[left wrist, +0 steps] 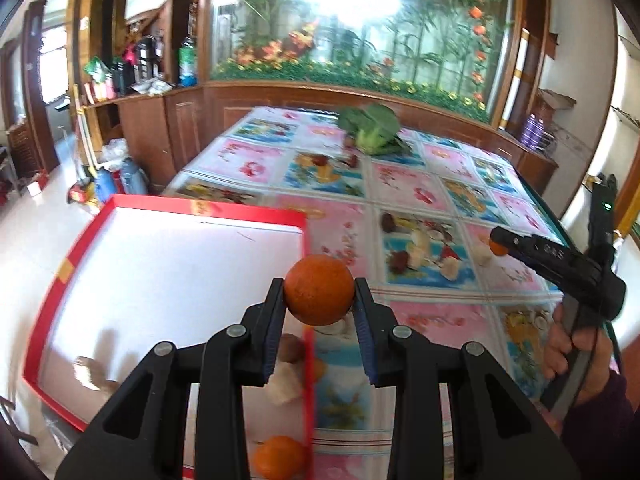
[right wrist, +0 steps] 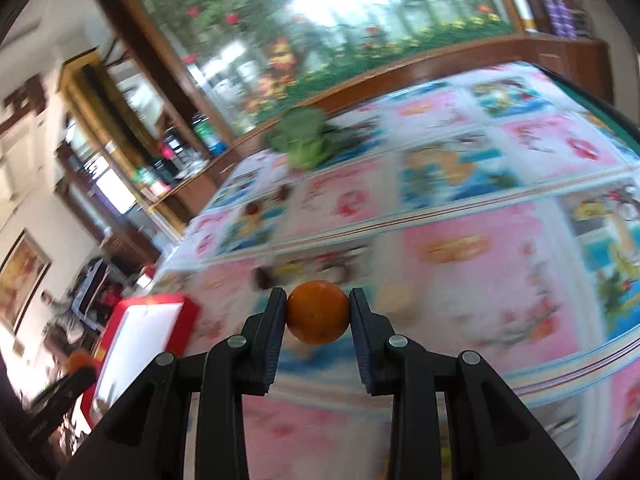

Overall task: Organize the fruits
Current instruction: 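Carry both oranges over the tray and open both tools to drop them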

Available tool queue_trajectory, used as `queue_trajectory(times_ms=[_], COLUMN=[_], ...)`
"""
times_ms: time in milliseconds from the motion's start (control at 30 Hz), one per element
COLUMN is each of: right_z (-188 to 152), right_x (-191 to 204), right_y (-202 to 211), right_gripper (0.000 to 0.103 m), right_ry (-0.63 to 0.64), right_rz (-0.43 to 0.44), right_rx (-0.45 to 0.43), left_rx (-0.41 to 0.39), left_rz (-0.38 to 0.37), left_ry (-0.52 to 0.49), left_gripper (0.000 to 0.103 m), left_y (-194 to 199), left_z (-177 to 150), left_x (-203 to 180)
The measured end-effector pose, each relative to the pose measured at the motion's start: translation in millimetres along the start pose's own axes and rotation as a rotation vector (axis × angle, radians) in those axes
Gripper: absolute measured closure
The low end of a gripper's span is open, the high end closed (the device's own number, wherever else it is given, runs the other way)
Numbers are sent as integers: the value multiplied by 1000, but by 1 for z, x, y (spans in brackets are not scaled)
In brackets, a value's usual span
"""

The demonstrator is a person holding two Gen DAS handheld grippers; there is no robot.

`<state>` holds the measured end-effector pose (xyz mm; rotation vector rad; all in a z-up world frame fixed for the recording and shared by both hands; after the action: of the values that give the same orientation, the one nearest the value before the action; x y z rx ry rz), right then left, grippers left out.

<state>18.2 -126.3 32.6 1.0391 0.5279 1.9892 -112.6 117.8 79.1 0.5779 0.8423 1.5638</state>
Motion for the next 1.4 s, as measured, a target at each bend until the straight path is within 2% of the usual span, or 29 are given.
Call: queue_trajectory(times_ms=[300,567,867,1400], right_z=[-24,-34,-50,-65], right_x=[109,160,168,180], right_y=[-43,-81,-101,-102], right_gripper=[72,72,72,72], right_ry=[171,259,309,378], right_rz=[177,211,219,219], right_rx=[70,137,240,280], left_rx=[-26,-20,14,78], left_rz=[83,149,205,248], left_ry=[62,132,164,167], left_gripper=[68,68,68,67], left_y=[6,0,-20,-45], left_z=[-5,-12,-14,-15], left_x=[46,87,108,110])
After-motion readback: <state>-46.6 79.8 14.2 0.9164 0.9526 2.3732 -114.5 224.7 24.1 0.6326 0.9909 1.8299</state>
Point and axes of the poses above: each gripper's, at about its wrist camera, not at the fingertips, and y roughly against the way its jaws point, x to its left, z to its top, the point moved 1 cm from there along -y, roughly the way its jaws point, and after that the axes turned 12 degrees about x, right-handed, at the moved point
